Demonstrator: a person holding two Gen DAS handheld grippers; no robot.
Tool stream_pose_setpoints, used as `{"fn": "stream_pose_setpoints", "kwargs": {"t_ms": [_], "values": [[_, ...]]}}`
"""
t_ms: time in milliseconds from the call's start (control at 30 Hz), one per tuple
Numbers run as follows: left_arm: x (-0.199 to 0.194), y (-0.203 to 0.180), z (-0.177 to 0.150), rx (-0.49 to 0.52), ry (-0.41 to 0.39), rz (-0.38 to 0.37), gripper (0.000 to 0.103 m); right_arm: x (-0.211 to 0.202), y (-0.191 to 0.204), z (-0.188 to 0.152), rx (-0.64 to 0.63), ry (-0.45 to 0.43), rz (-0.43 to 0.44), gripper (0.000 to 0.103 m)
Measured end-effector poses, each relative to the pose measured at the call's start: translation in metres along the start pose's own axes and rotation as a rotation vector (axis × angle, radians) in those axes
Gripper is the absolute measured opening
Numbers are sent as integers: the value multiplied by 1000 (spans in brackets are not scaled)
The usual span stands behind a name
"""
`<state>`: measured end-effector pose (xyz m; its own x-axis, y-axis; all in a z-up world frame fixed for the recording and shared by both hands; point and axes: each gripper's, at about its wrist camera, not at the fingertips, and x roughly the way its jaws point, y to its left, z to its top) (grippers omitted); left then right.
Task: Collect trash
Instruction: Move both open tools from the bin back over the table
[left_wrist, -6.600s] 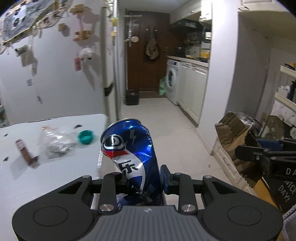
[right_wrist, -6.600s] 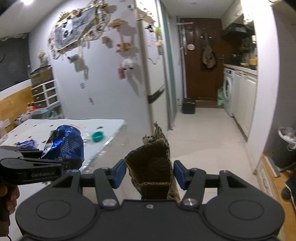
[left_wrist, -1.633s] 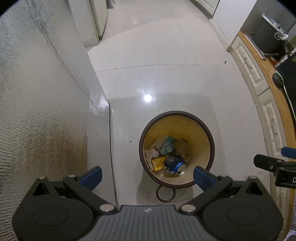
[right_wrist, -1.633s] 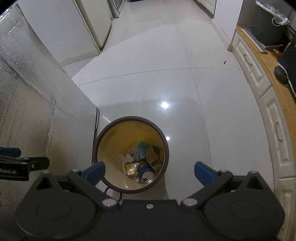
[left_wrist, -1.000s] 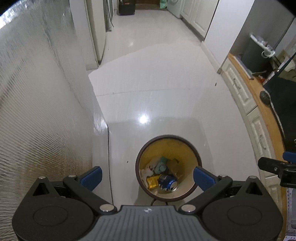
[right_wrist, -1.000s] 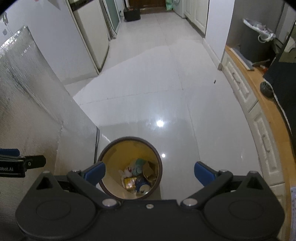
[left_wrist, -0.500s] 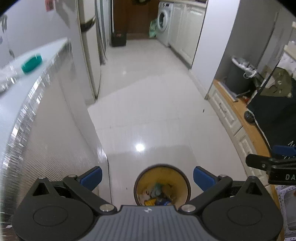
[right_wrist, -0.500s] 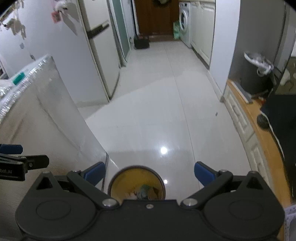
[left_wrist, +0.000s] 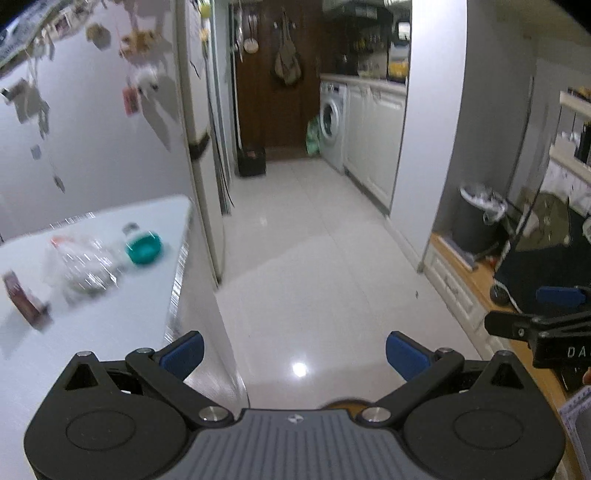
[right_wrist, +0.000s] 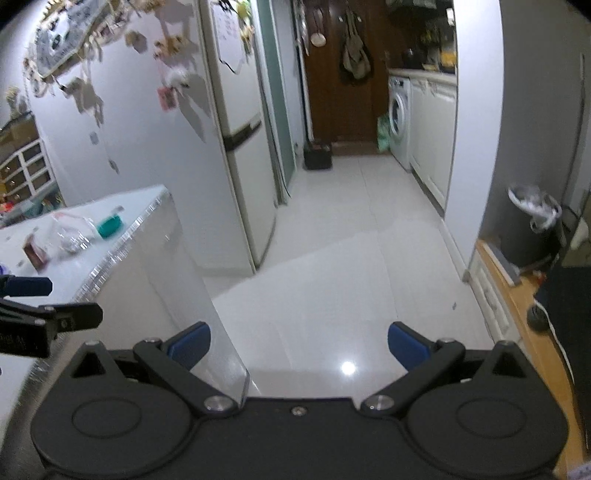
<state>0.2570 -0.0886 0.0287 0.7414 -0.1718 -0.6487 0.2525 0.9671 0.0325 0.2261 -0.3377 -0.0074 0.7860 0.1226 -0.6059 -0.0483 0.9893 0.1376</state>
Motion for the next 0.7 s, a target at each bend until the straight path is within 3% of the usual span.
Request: {"fn": "stream_pose_setpoints", "kwargs": {"t_ms": [333,700], "values": [[-46,52,41,12,-150,64,103,-9,39,39,-25,-107,61,103],[-49,129,69,-28,-228,115,103,19,116,82,-105,-206,166,103]]}}
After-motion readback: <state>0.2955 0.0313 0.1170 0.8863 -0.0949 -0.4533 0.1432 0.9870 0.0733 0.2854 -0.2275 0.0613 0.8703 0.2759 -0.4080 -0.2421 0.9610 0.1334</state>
